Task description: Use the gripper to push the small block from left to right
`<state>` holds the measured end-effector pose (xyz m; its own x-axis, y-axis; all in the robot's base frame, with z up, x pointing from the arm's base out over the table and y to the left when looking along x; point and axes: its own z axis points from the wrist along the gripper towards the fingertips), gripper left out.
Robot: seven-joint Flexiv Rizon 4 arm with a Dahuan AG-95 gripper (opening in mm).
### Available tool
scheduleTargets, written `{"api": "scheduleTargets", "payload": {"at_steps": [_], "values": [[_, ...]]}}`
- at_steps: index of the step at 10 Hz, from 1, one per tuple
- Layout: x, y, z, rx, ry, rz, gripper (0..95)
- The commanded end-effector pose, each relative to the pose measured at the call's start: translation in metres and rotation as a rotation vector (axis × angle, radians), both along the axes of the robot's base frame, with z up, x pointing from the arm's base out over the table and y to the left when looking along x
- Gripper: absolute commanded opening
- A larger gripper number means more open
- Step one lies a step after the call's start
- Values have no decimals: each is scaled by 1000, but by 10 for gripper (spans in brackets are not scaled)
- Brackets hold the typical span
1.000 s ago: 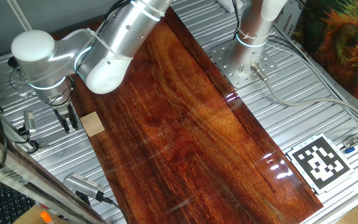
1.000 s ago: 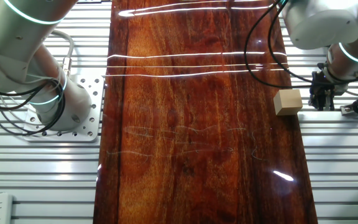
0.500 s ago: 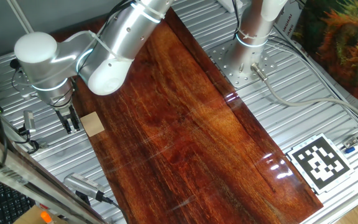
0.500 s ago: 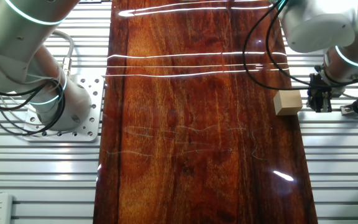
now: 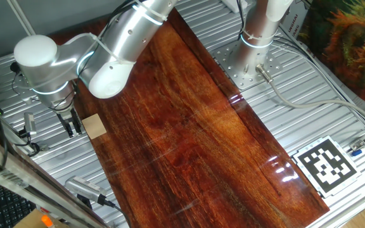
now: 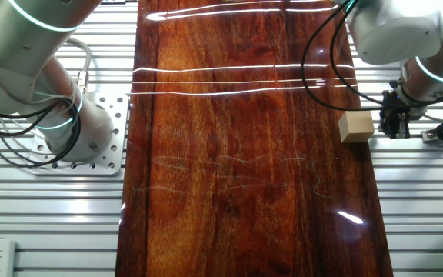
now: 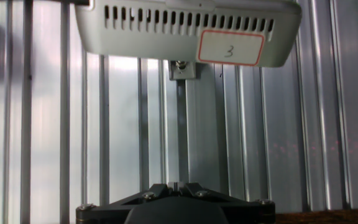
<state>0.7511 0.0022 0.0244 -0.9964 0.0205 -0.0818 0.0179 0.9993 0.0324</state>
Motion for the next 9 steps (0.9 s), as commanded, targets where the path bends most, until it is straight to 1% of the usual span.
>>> {"api": "scheduleTargets", "payload": {"at_steps": [1, 5, 9], "values": [[-2, -1, -1, 1, -1, 4, 0], [-7, -3, -5, 1, 2, 7, 0], [-19, -7, -7, 8, 7, 23, 0]]}}
